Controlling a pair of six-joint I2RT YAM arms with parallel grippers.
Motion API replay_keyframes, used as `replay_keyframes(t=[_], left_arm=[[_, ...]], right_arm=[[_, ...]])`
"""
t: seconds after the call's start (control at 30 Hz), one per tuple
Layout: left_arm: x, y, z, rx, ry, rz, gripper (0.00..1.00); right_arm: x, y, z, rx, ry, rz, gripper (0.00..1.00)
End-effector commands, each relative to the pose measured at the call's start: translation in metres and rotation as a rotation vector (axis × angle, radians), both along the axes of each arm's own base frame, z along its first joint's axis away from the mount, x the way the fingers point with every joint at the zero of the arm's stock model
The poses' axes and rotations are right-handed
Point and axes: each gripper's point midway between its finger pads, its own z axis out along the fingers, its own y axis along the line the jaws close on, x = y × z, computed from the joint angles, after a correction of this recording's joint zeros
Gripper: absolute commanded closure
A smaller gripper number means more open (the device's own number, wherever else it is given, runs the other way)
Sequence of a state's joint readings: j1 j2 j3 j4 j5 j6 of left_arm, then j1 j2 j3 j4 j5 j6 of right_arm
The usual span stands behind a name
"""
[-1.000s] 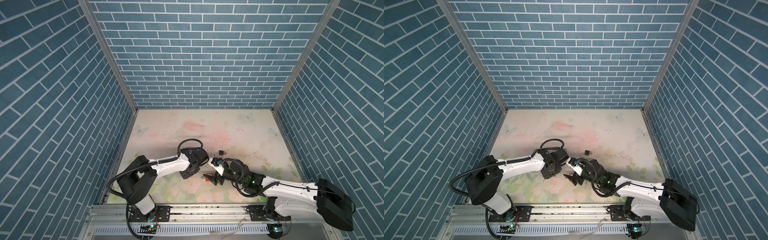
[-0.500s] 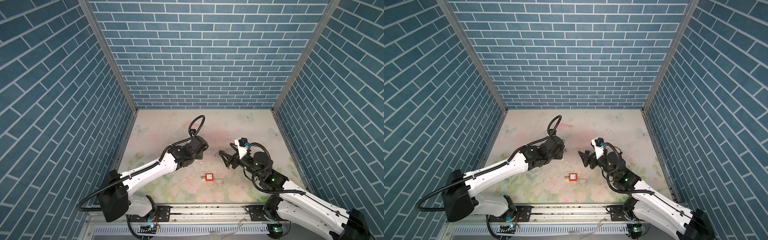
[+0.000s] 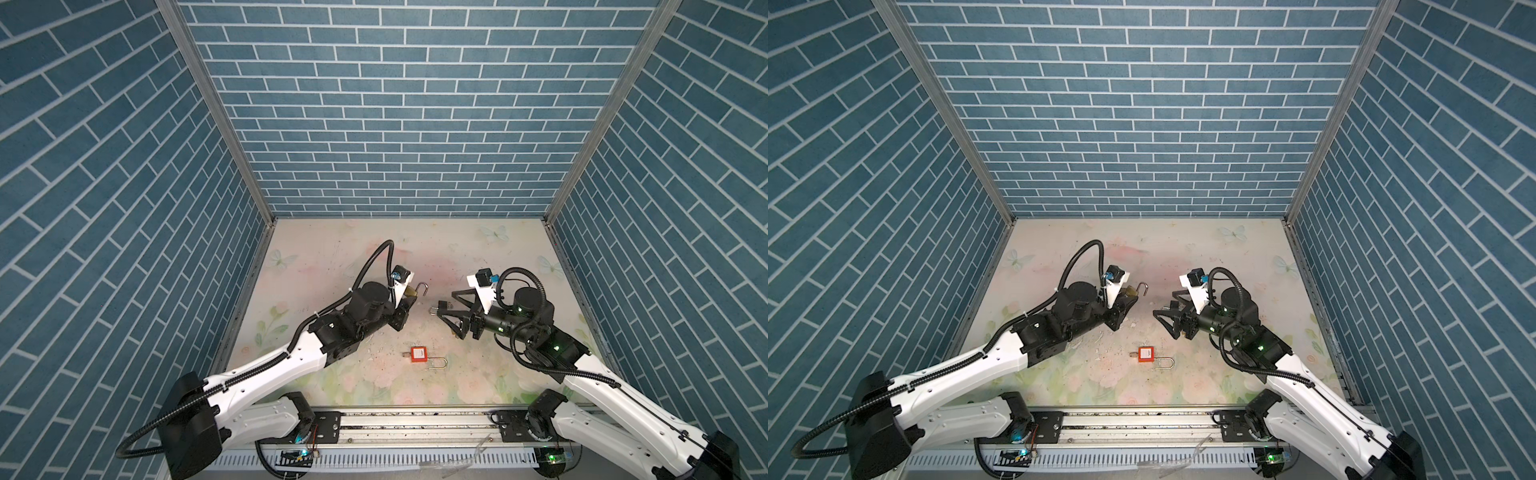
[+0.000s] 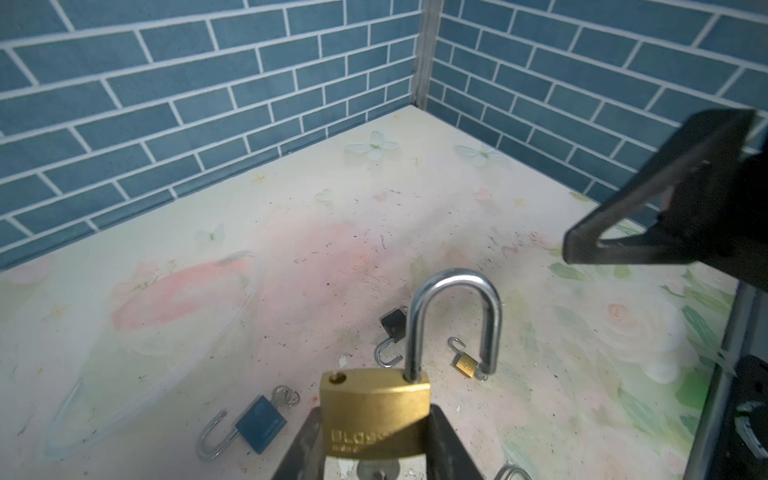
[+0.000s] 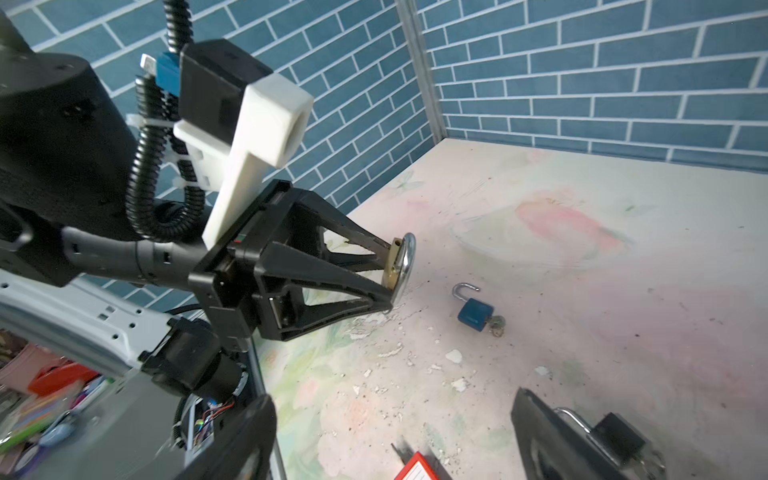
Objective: Lock with the key
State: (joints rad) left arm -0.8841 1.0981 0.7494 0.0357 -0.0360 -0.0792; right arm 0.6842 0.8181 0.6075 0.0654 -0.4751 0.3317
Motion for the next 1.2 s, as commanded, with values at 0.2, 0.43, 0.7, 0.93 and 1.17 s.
replay_keyframes(t=[0.2,0.43,0.7,0.93,1.17], left_arm=[[-0.018,-0.007,0.032,-0.032,-0.268,-0.161,1.00],[-0.031,-0.016,0.017,0.026,-0.306,-0.280,1.00],[-0.035,-0.021,0.004,0.060,-0.297,-0.334,1.00],[-0.037,-0.023,0.001,0.070,-0.295,-0.354,1.00],[-0.036,-0.023,0.003,0.061,-0.293,-0.341,1.00]], right_arm=[[-0.010,0.012,-0.002,-0.007,0.015,0.113,0.12],[0.001,0.017,-0.001,-0.012,0.011,0.087,0.15],[-0.002,0.017,0.002,-0.009,-0.034,0.069,0.16],[0.005,0.020,0.007,-0.013,-0.069,0.035,0.18],[0.014,0.019,-0.006,-0.059,-0.077,0.000,0.26]])
